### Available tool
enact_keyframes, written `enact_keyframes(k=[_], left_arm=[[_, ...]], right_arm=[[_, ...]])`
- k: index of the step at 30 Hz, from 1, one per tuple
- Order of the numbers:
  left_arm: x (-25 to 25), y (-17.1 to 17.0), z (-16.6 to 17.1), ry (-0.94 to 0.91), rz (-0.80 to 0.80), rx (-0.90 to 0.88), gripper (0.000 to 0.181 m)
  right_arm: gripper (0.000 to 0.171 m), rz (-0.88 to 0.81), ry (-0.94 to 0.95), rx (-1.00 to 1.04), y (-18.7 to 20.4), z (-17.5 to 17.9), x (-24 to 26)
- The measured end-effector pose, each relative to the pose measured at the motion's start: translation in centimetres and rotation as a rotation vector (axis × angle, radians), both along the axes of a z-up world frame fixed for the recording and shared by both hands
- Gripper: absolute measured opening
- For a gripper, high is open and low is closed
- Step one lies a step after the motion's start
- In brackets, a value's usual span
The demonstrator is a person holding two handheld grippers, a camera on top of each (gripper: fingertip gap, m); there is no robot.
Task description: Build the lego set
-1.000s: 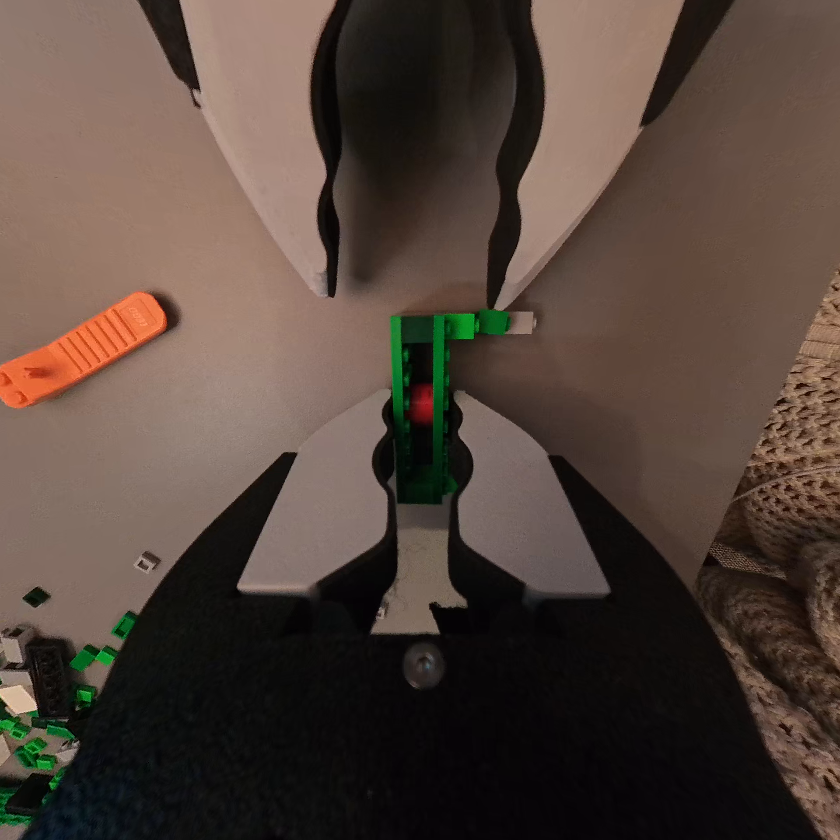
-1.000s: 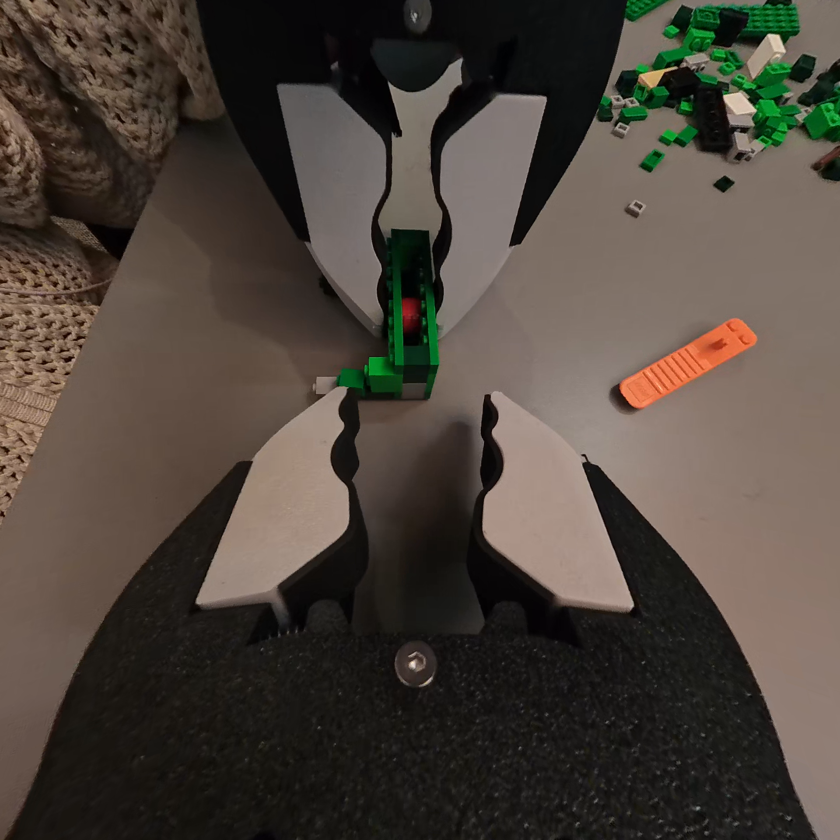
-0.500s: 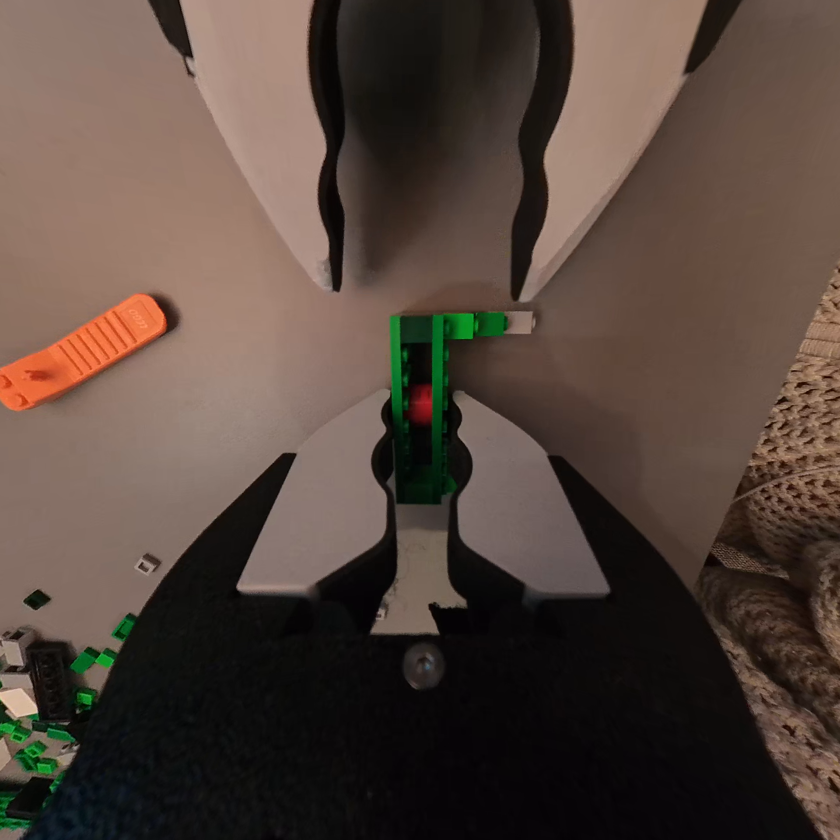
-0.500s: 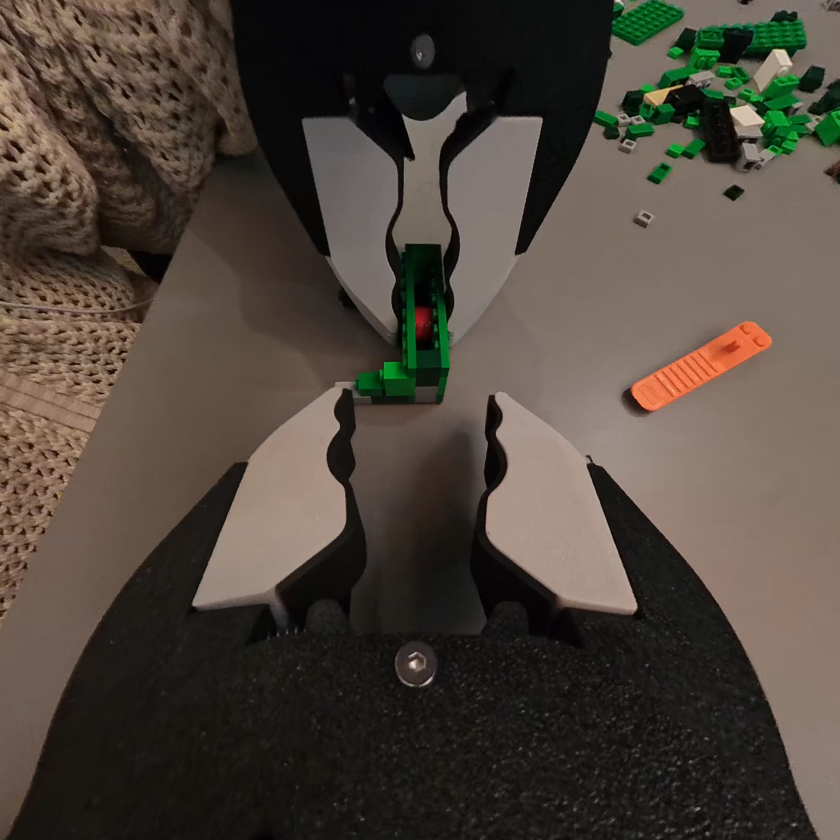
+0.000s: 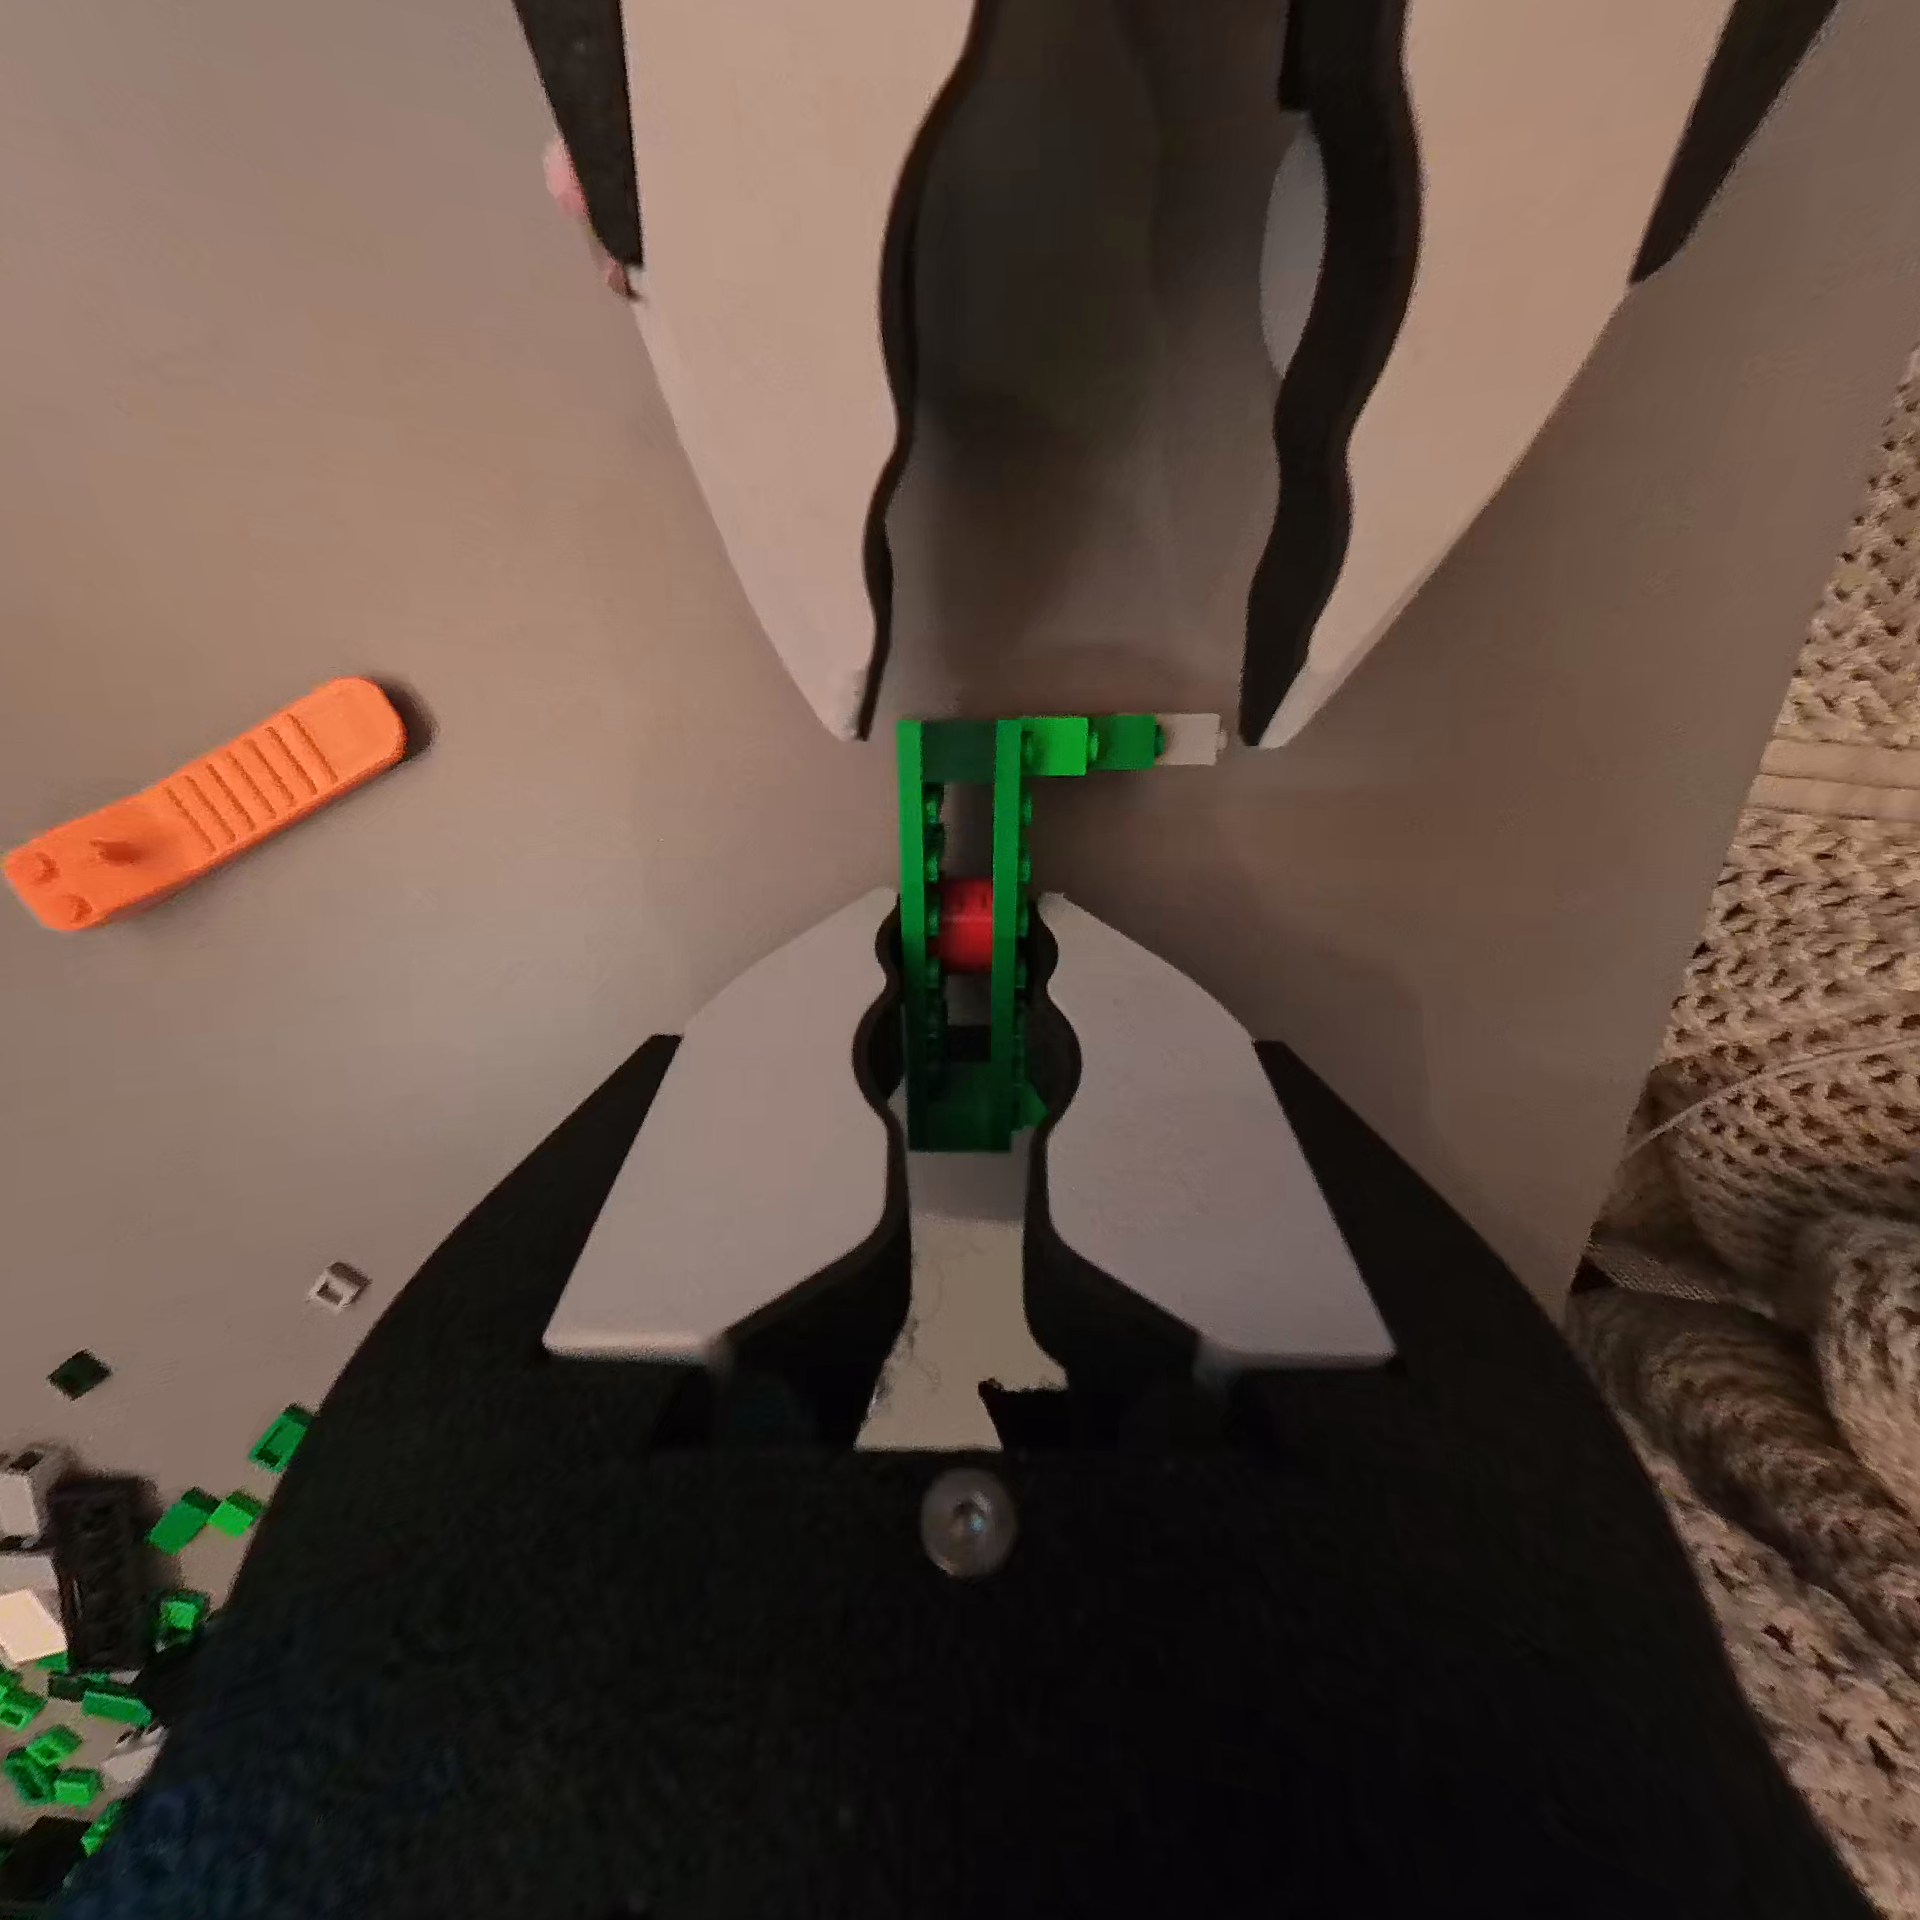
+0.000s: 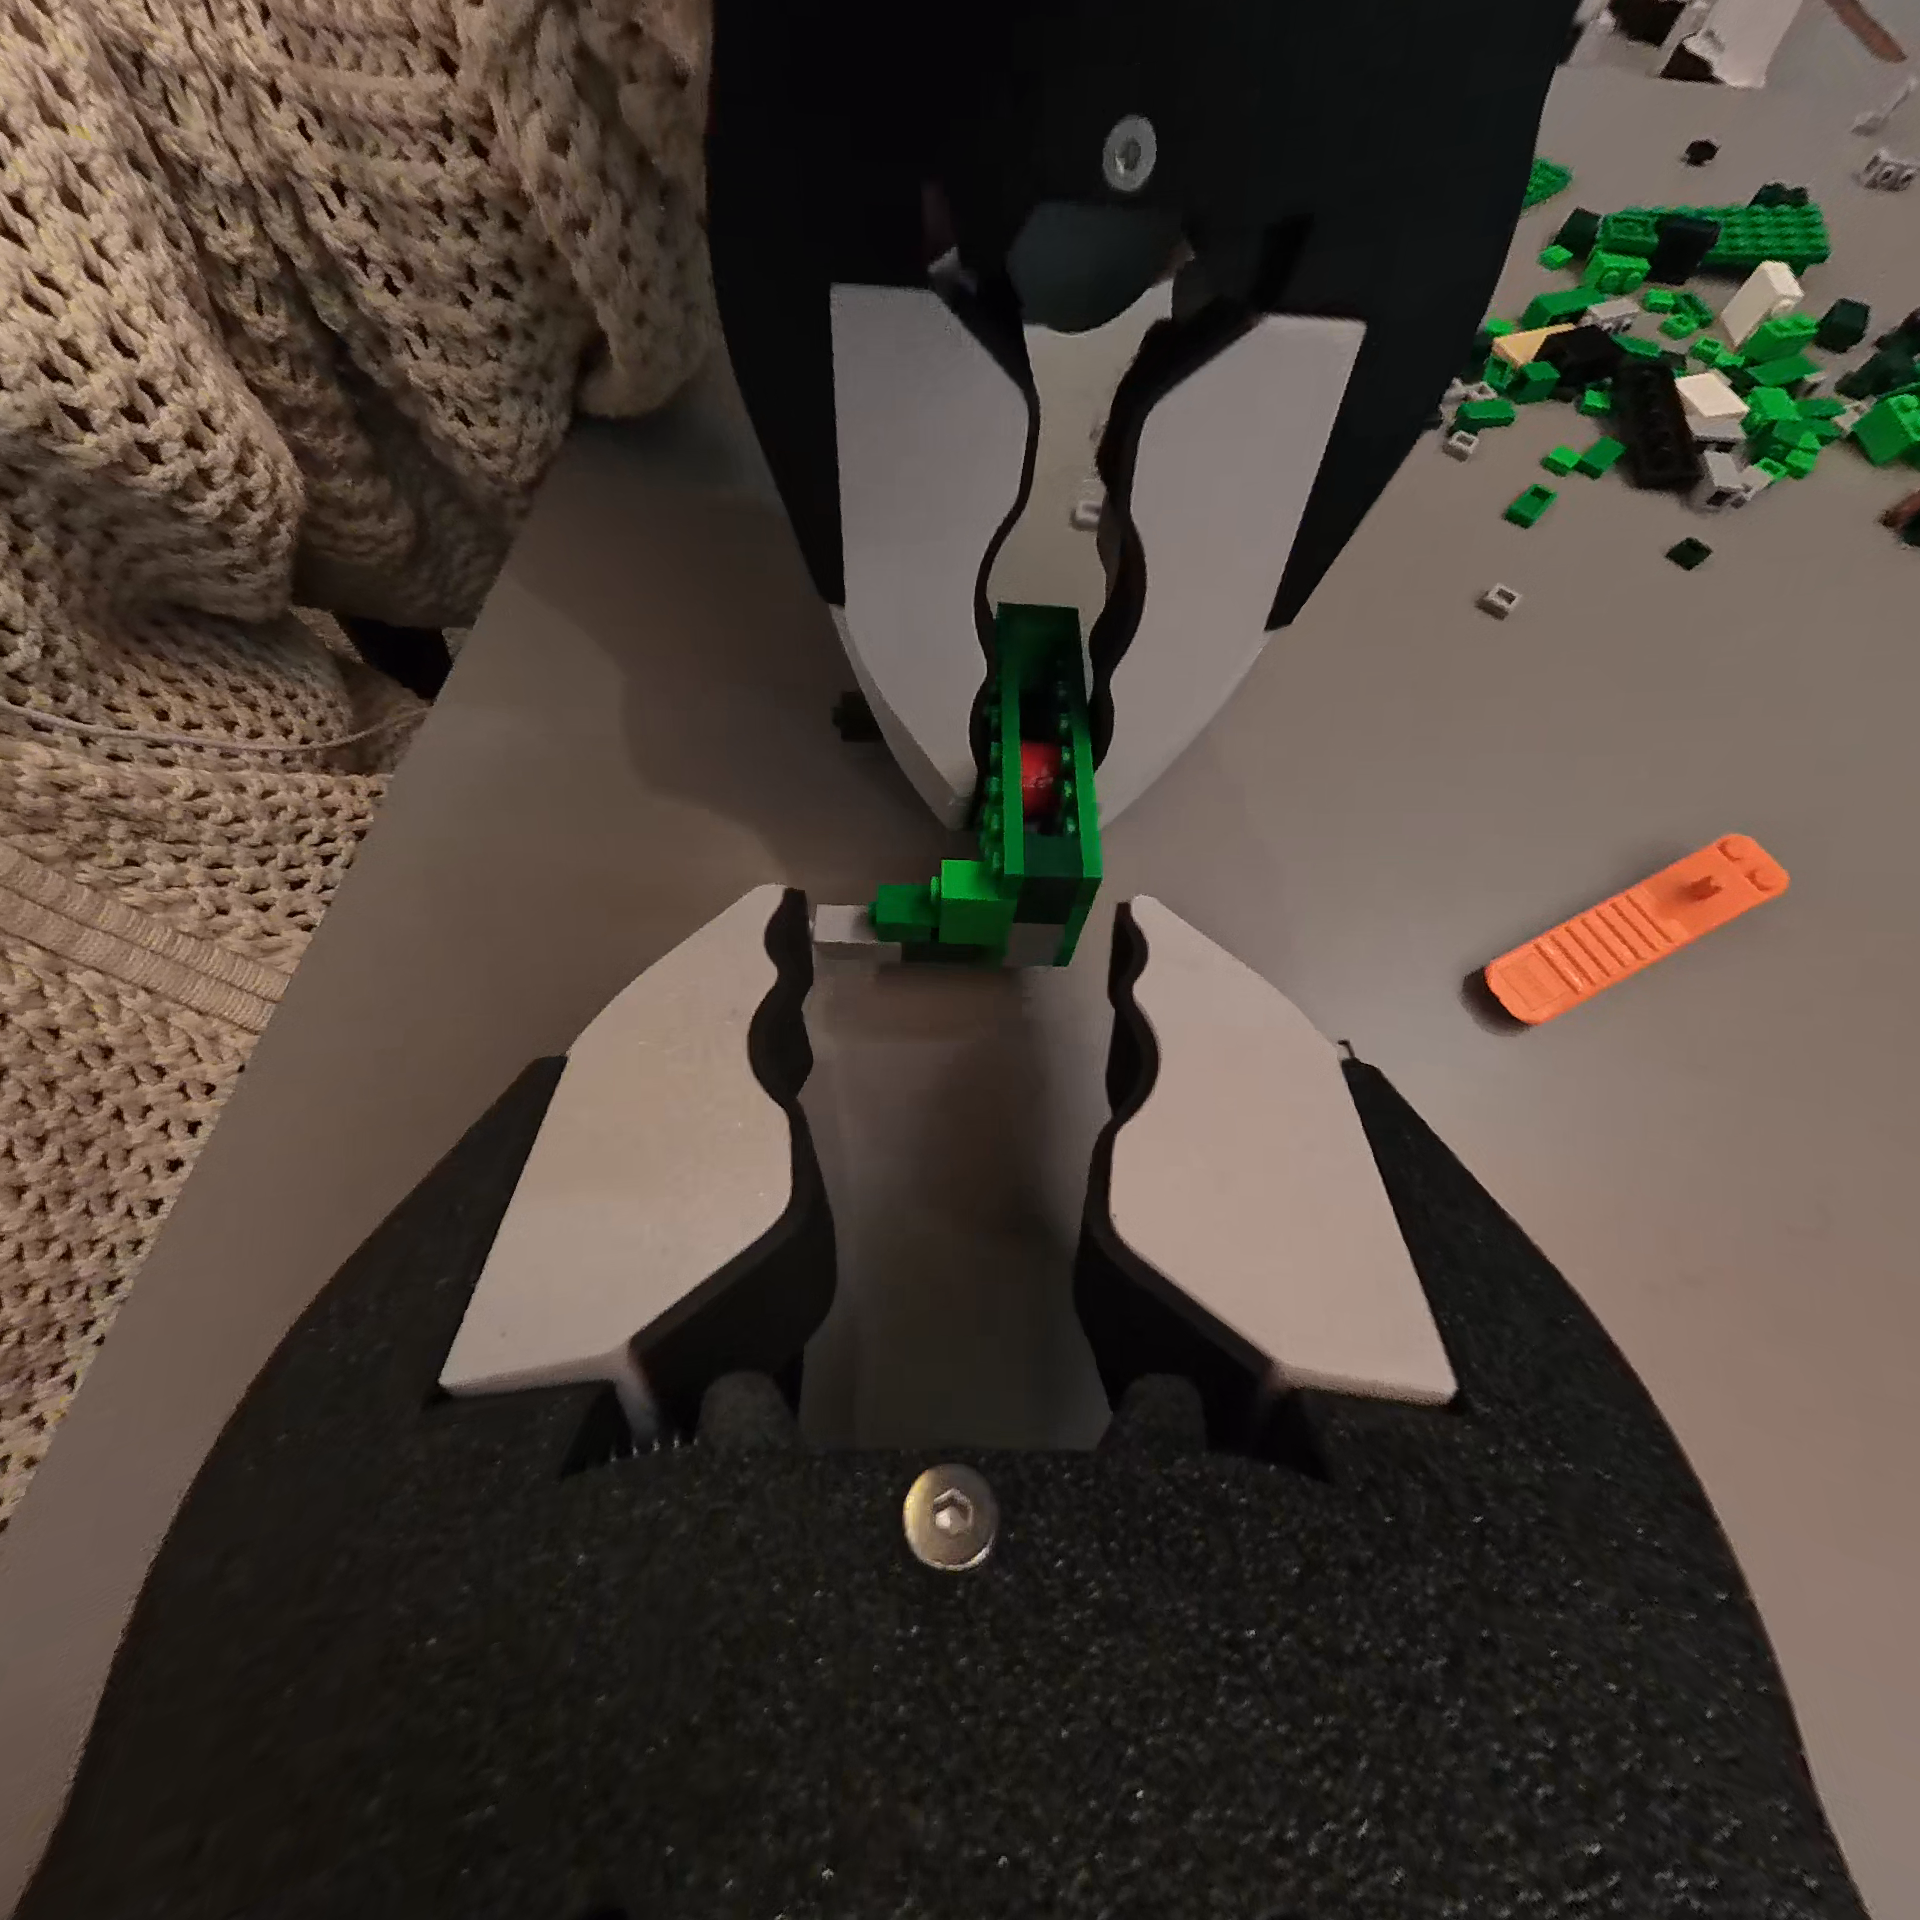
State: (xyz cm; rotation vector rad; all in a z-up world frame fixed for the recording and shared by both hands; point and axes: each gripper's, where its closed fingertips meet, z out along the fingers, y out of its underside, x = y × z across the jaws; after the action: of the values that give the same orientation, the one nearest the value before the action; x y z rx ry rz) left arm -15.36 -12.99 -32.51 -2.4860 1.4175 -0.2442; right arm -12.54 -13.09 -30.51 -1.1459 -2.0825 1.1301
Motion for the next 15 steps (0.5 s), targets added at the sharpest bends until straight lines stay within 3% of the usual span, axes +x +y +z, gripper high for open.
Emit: enact_keyframes(k=[15], left_arm=[[0.51, -0.11, 1.09, -0.017, -0.020, 0.029, 0.019]], right_arm=[[0.046, -0.001, 0.041, -0.010, -0.09, 0.50, -0.28]])
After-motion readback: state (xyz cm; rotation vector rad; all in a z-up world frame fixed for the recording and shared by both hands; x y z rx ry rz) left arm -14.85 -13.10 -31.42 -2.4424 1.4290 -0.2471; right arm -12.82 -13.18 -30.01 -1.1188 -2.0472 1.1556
